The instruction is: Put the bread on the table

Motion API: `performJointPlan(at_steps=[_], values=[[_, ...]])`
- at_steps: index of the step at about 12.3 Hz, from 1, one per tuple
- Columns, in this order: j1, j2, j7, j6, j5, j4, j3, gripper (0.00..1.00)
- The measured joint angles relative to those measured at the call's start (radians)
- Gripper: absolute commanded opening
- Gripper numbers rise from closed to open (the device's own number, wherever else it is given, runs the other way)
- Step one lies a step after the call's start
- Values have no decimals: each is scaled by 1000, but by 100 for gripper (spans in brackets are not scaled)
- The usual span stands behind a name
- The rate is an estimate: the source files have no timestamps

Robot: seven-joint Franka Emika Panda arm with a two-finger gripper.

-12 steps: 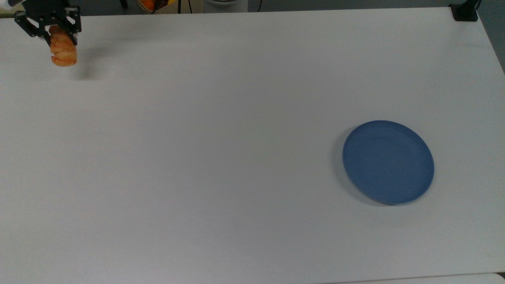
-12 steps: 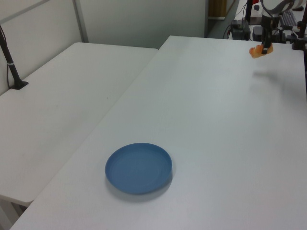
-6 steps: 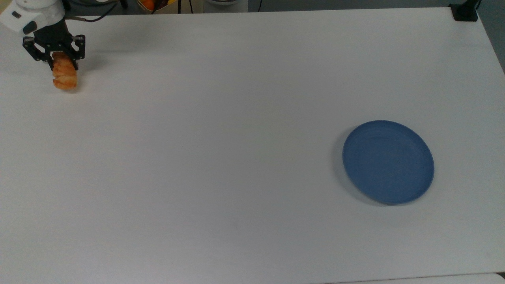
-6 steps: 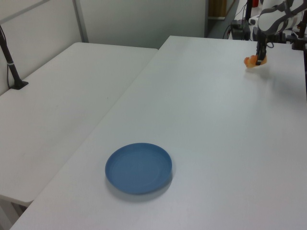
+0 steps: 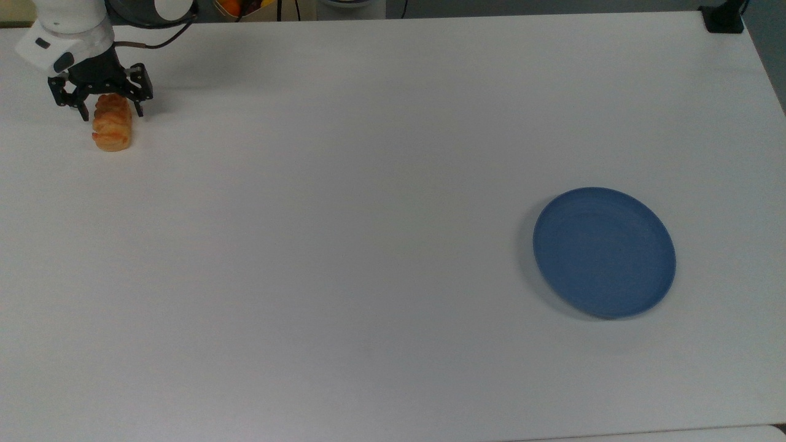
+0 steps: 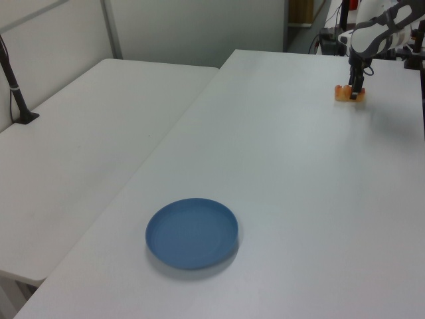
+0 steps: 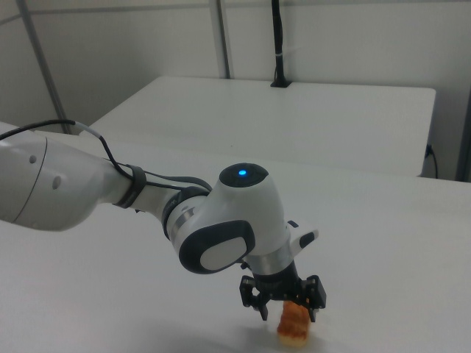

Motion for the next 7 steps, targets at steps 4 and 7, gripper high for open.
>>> performJointPlan(at_steps=[4,7], values=[[7,-103,87,-313,8,134,46,100],[16,-236,349,-595,26,280,151,100]])
